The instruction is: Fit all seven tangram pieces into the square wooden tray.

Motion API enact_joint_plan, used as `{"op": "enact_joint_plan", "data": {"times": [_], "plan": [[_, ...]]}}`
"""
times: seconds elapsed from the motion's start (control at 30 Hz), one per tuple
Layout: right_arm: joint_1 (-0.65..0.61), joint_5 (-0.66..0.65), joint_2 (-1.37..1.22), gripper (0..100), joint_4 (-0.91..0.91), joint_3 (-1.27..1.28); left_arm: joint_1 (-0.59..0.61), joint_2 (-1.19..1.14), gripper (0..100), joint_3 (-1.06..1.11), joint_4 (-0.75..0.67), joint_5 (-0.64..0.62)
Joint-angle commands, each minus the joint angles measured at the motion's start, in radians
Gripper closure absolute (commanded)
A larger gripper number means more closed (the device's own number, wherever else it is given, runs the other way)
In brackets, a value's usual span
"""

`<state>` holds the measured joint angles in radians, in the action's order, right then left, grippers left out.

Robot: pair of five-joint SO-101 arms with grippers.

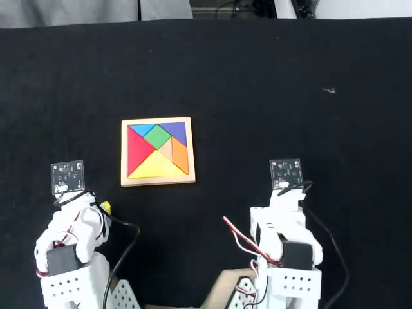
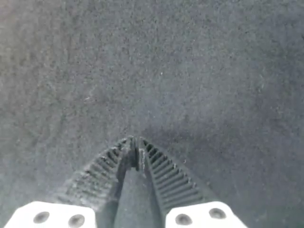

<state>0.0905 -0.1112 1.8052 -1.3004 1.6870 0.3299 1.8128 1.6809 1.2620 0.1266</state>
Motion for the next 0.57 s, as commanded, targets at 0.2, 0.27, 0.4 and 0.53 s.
{"op": "enact_joint_plan", "data": {"times": [0.2,0.27,0.4,0.53], "plan": [[0.014,0.005,0.087,98.6,-0.006,-0.002,-0.002,0.002,82,0.019,0.006,0.002],[0.014,0.005,0.087,98.6,-0.006,-0.002,-0.002,0.002,82,0.019,0.006,0.002],[0.014,0.005,0.087,98.6,-0.006,-0.002,-0.001,0.002,82,0.019,0.006,0.002],[0.014,0.005,0.087,98.6,-0.006,-0.002,-0.001,0.002,82,0.019,0.006,0.002]]}}
